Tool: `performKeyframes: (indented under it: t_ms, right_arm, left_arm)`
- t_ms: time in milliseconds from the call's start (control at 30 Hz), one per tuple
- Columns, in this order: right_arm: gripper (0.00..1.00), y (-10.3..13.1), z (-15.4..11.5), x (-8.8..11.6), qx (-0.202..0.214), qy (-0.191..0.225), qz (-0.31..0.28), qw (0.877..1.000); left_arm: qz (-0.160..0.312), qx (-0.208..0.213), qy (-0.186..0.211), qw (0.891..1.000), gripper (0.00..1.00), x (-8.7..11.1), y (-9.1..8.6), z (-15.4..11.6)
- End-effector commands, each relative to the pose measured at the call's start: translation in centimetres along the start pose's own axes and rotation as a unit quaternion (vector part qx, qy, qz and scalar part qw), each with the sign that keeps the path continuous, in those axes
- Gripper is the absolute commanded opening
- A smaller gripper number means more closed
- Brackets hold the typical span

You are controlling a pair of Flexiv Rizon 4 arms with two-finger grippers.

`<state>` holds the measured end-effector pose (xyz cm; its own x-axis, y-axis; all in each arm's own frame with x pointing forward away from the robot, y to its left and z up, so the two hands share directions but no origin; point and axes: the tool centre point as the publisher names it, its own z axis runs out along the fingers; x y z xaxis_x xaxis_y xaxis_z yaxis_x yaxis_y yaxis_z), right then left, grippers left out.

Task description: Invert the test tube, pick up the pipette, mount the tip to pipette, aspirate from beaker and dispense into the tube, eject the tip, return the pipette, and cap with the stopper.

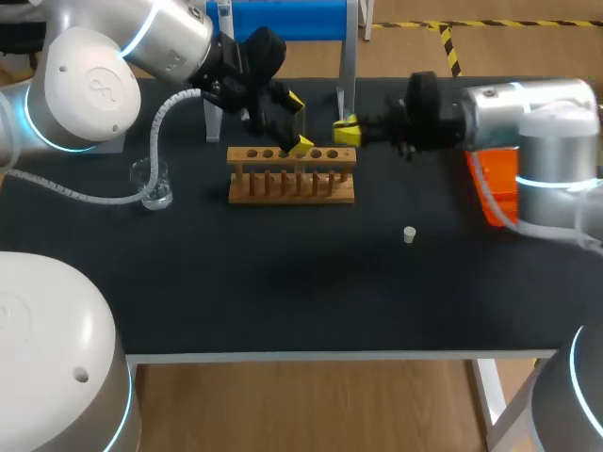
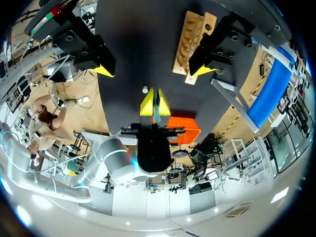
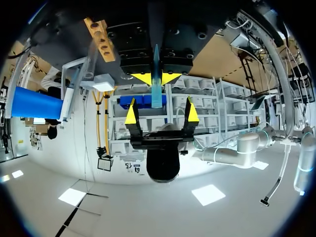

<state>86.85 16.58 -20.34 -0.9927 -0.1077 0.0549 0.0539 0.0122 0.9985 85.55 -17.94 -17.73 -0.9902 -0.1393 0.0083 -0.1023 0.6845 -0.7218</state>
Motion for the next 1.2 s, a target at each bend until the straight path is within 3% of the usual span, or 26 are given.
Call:
performKeyframes:
  t_ms: [33, 500, 1200]
  right_arm:
    - [0.00, 0.4, -4.7, 0.6, 0.004, -0.001, -0.004, 1.000]
    - [0.00, -0.7, -11.9, 1.5, -0.002, -0.025, -0.008, 1.000]
    - [0.00, -2.4, -14.8, 2.4, 0.007, -0.031, 0.008, 0.999]
  left_arm:
    - [0.000, -0.001, 0.003, 1.000, 1.00, -0.1, 0.0, -0.1]
    - [0.000, -0.001, 0.003, 1.000, 1.00, -0.1, 0.0, -0.1]
    - [0.000, -0.001, 0.003, 1.000, 1.00, -0.1, 0.0, -0.1]
